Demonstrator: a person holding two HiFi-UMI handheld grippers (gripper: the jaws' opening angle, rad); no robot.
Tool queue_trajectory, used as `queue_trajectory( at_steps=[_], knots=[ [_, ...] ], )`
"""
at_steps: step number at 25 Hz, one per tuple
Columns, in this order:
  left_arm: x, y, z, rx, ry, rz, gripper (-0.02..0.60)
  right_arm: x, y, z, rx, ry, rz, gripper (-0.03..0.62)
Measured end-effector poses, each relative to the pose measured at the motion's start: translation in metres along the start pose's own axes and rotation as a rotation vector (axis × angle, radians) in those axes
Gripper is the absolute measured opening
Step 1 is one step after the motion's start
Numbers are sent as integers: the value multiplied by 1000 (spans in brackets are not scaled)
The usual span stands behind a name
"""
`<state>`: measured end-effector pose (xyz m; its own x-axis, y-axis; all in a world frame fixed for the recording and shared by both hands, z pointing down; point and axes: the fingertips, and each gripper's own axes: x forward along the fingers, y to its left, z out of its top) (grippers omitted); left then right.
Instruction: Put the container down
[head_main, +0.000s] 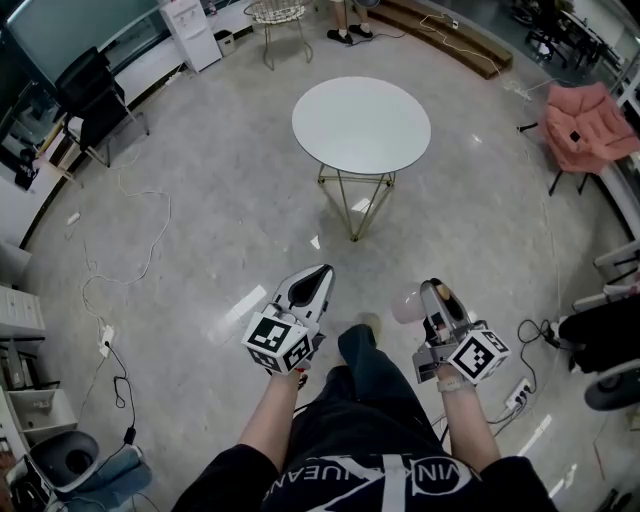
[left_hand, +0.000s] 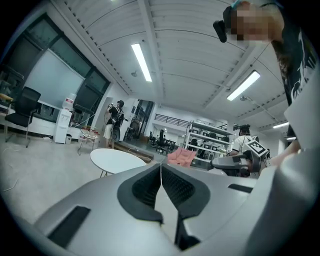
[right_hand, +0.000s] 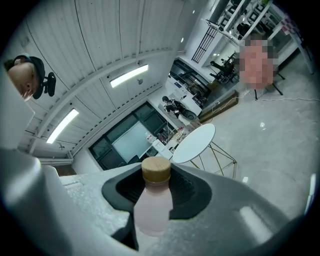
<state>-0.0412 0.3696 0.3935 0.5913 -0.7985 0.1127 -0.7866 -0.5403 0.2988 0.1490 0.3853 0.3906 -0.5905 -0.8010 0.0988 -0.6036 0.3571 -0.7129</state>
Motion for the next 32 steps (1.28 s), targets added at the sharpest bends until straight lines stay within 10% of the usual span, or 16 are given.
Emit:
queue_trajectory(
  at_steps=[32],
  knots=[
    [139,136,57,-21,35,60,15,192,-60,81,10,78,41,129]
  ],
)
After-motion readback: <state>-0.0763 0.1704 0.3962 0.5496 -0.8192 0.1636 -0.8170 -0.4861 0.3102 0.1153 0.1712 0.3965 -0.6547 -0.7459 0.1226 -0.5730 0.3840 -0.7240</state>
